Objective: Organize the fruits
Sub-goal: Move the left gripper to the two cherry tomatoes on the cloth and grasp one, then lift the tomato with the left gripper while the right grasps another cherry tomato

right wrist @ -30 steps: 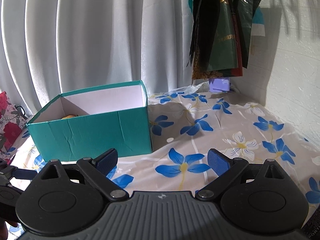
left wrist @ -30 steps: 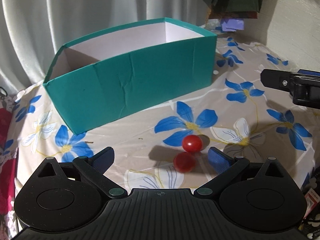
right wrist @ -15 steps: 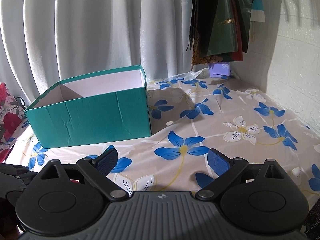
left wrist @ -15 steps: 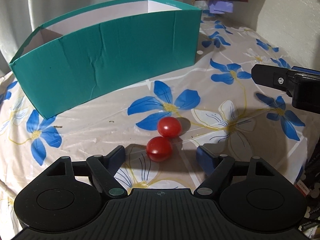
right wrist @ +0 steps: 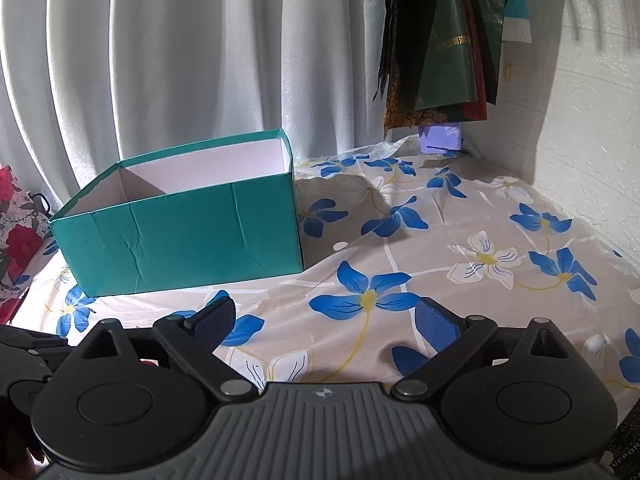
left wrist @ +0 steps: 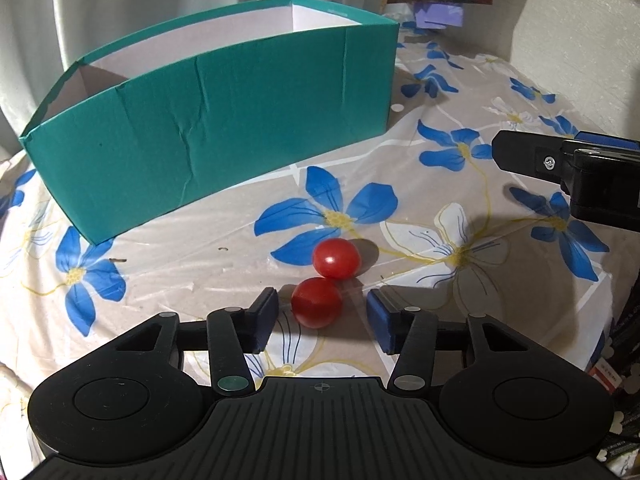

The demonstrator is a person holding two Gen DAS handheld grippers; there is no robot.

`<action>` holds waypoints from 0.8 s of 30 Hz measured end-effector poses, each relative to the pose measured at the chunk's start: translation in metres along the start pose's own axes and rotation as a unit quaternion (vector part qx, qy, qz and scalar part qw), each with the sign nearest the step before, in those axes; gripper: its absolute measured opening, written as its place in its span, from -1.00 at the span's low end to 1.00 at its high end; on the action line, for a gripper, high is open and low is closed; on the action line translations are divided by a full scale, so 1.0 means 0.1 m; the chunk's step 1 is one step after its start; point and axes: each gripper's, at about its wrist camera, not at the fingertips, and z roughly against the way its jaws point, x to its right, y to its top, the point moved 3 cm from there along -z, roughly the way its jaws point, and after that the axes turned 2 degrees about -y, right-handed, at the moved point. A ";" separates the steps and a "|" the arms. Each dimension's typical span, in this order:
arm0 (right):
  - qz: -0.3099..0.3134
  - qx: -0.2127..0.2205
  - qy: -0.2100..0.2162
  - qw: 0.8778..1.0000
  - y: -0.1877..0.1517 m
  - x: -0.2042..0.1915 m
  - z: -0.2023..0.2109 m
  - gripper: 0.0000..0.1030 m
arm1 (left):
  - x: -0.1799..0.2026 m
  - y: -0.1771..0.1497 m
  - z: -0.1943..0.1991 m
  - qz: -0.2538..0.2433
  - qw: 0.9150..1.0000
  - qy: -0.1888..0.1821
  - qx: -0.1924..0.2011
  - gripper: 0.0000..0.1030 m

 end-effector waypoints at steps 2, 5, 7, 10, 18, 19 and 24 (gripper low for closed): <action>0.000 0.000 0.002 1.000 0.00 -0.01 0.00 0.87 | 0.00 0.00 0.00 -0.001 1.000 0.000 0.000 -0.16; 0.002 0.002 0.005 1.000 0.01 -0.04 -0.01 0.87 | -0.01 0.00 0.01 -0.003 1.000 0.001 -0.001 -0.41; 0.005 0.002 0.008 1.000 0.02 -0.07 -0.01 0.87 | -0.04 0.00 0.02 0.003 1.000 -0.001 -0.005 -0.42; 0.012 0.003 0.011 1.000 0.03 -0.10 -0.01 0.87 | -0.11 0.02 0.06 0.015 1.000 0.014 -0.006 -0.42; 0.049 -0.025 0.026 0.998 -0.07 -0.30 -0.09 0.87 | -0.53 0.13 0.47 0.089 0.995 0.043 0.033 -0.42; 0.057 -0.028 0.031 0.998 -0.10 -0.35 -0.11 0.87 | -0.58 0.13 0.52 0.097 0.994 0.046 0.036 -0.42; 0.092 -0.047 0.056 0.993 -0.23 -0.65 -0.25 0.87 | -0.75 0.11 0.66 0.121 0.990 0.053 0.041 -0.42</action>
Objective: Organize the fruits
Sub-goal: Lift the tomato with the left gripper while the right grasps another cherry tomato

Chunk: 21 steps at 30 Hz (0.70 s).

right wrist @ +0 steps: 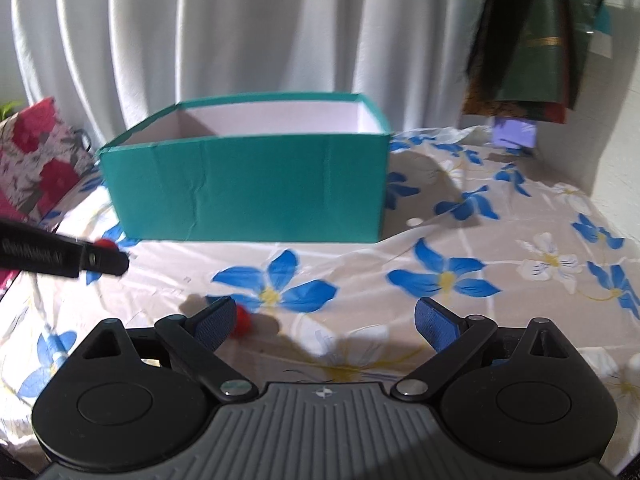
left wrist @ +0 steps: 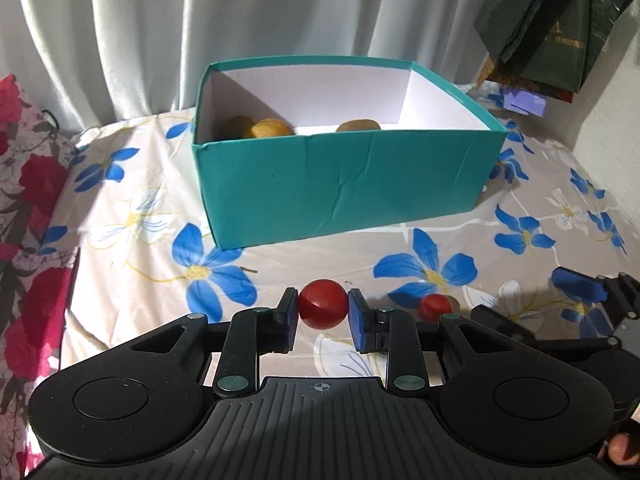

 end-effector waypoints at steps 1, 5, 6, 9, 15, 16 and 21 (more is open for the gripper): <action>0.006 -0.005 0.004 1.000 -0.01 -0.05 -0.04 0.84 | -0.03 -0.01 0.01 0.003 1.000 0.003 -0.002 -0.42; 0.023 -0.023 0.016 0.999 -0.01 -0.23 -0.21 0.69 | -0.14 -0.03 0.02 0.014 1.000 0.013 -0.008 -0.42; 0.025 -0.025 0.020 0.999 -0.01 -0.26 -0.23 0.64 | -0.16 -0.03 0.02 0.015 1.000 0.014 -0.008 -0.42; 0.025 -0.037 0.026 0.999 -0.01 -0.31 -0.31 0.56 | -0.21 -0.04 0.03 0.020 1.000 0.016 -0.009 -0.42; 0.017 -0.061 0.030 0.998 -0.03 -0.34 -0.43 0.23 | -0.27 -0.07 0.00 0.032 0.999 0.019 -0.017 -0.42; 0.019 -0.061 0.032 0.997 -0.03 -0.34 -0.43 0.23 | -0.27 -0.07 0.00 0.034 0.999 0.020 -0.018 -0.42; 0.026 -0.056 0.041 0.997 -0.04 -0.36 -0.43 0.19 | -0.26 -0.05 -0.02 0.036 0.999 0.025 -0.023 -0.42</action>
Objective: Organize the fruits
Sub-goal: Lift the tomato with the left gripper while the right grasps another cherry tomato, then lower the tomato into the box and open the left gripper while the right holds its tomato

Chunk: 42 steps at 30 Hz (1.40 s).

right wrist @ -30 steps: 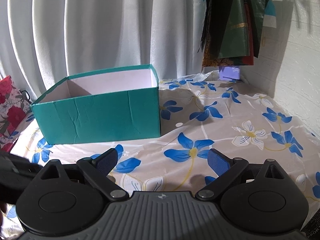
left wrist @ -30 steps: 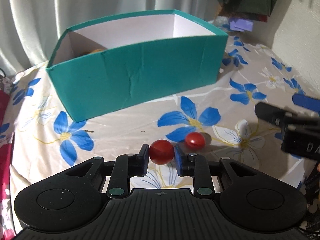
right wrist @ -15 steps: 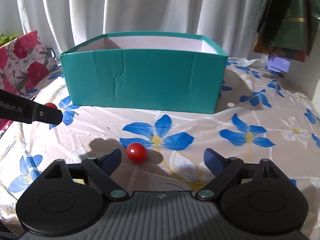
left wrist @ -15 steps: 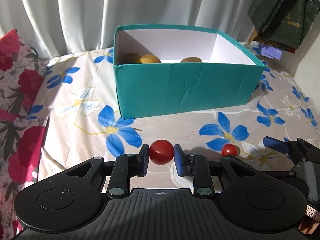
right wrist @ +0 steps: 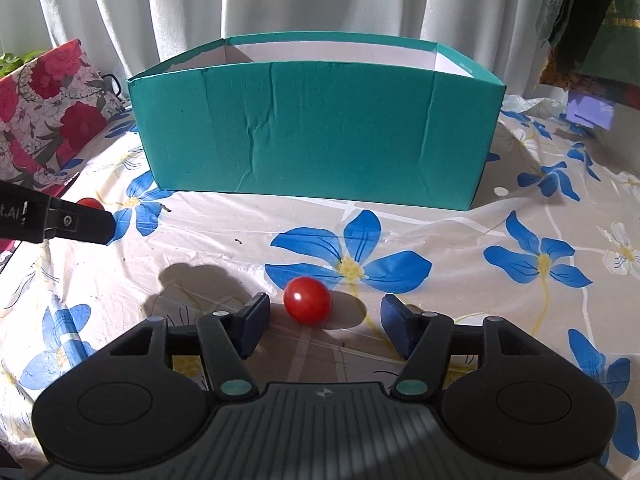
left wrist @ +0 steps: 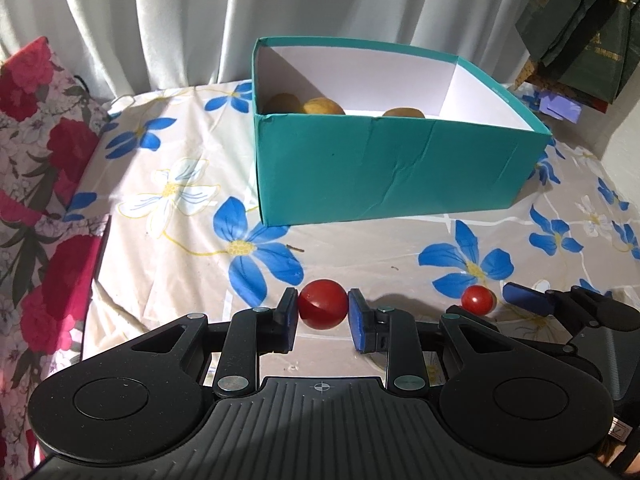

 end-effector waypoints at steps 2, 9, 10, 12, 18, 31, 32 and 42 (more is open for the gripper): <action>0.002 -0.001 0.003 1.000 0.01 0.00 0.00 0.16 | 0.01 0.01 -0.01 0.000 1.000 0.001 -0.003 -0.42; 0.010 0.003 0.009 1.000 0.01 -0.03 -0.01 -0.05 | 0.04 0.02 -0.05 -0.001 1.000 0.007 -0.011 -0.41; 0.011 0.003 0.010 1.000 0.01 -0.03 0.00 -0.07 | 0.05 0.03 -0.05 -0.002 1.000 0.007 -0.011 -0.42; 0.013 0.004 0.012 1.000 0.01 -0.03 0.00 -0.09 | 0.06 0.03 -0.05 -0.004 1.000 0.007 -0.011 -0.41; 0.018 0.006 0.016 1.000 0.00 -0.04 0.00 -0.17 | 0.07 0.04 -0.04 -0.003 1.000 0.007 -0.009 -0.41; 0.028 0.011 0.025 0.999 -0.01 -0.04 0.02 -0.52 | 0.11 0.05 -0.01 -0.011 1.000 0.007 -0.010 -0.41; 0.025 0.007 0.027 0.999 -0.01 -0.03 0.02 -0.53 | 0.12 0.06 0.00 -0.013 1.000 0.008 -0.008 -0.41; -0.005 0.054 0.015 0.998 0.19 0.12 0.37 -0.53 | 0.28 0.52 0.20 -0.026 0.998 0.035 0.037 -0.41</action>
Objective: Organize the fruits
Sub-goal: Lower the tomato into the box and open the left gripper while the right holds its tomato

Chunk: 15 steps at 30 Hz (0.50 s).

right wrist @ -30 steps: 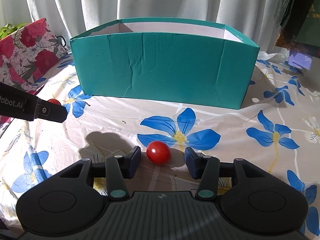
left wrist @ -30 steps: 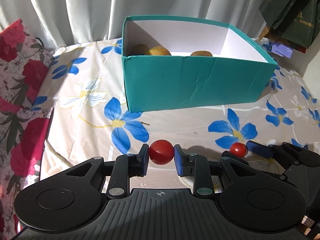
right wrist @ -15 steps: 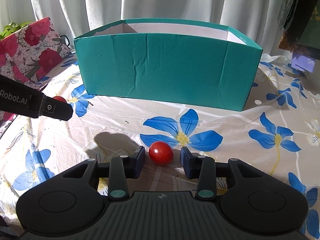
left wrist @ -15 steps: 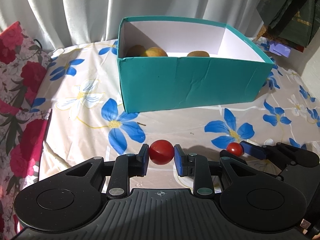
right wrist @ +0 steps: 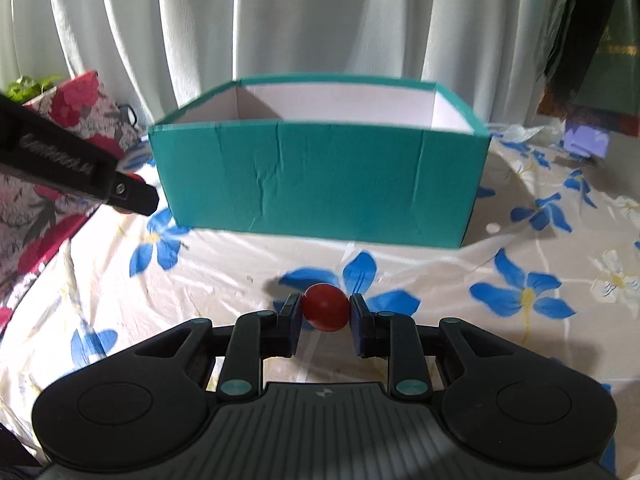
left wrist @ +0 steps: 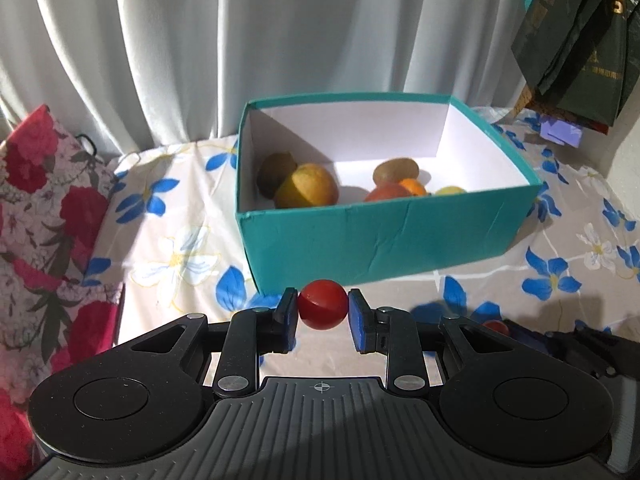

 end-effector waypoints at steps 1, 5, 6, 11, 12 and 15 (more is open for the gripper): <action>-0.002 0.007 -0.001 1.000 0.04 0.01 0.04 -0.53 | 0.03 0.08 0.02 0.000 1.000 0.002 0.007 -0.41; -0.006 0.029 -0.009 1.000 0.15 0.06 0.16 -0.53 | 0.12 0.32 0.07 -0.003 1.000 0.005 0.030 -0.41; -0.008 0.034 -0.011 0.999 0.16 0.08 0.19 -0.53 | 0.13 0.36 0.07 -0.003 0.999 0.006 0.035 -0.41; -0.018 0.044 -0.020 0.999 0.17 0.14 0.25 -0.53 | 0.16 0.58 0.03 0.000 0.999 0.017 0.050 -0.41; -0.020 0.044 -0.020 0.999 0.16 0.15 0.26 -0.53 | 0.16 0.61 0.02 -0.001 0.998 0.018 0.053 -0.41; -0.022 0.045 -0.024 0.998 0.16 0.17 0.28 -0.53 | 0.16 0.69 -0.05 -0.003 0.998 0.025 0.058 -0.41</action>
